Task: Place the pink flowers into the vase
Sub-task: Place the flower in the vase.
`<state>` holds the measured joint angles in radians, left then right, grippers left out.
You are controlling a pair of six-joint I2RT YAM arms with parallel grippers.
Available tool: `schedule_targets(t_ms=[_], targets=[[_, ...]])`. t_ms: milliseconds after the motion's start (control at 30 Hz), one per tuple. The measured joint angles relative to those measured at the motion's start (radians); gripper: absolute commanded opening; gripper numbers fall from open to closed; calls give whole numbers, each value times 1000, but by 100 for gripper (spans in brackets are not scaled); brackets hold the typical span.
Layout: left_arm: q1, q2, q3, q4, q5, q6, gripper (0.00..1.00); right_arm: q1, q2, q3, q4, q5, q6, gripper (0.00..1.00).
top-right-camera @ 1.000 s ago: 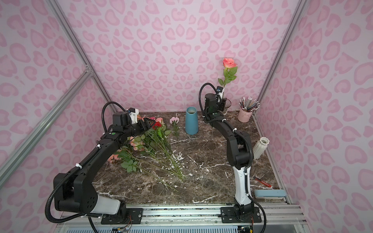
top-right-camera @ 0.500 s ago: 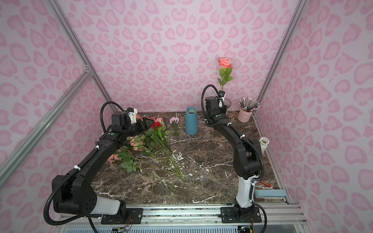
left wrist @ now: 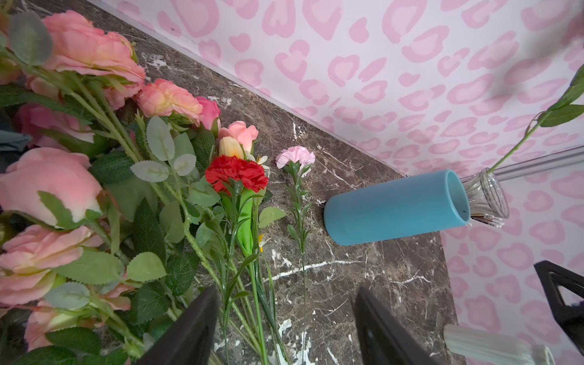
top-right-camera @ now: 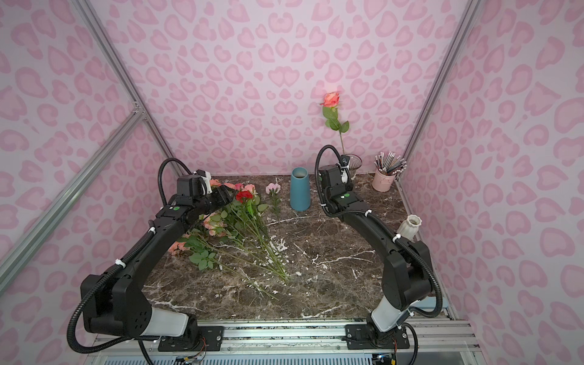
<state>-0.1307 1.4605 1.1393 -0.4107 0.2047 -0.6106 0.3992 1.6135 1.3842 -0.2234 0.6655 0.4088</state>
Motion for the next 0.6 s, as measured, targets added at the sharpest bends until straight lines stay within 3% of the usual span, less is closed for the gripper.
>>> schedule_targets(t_ms=[233,400,600], targets=[[-76,51,47,-63,-107,0,65,-2,-113,-104,-13,-25,4,40],[-117,118,90,-136,-188,-1,54,0,-172,-140,-53,-69,33,36],[-140,215,154,-211,-254,-20,48,14,-232,-233,-110,-225,68,30]])
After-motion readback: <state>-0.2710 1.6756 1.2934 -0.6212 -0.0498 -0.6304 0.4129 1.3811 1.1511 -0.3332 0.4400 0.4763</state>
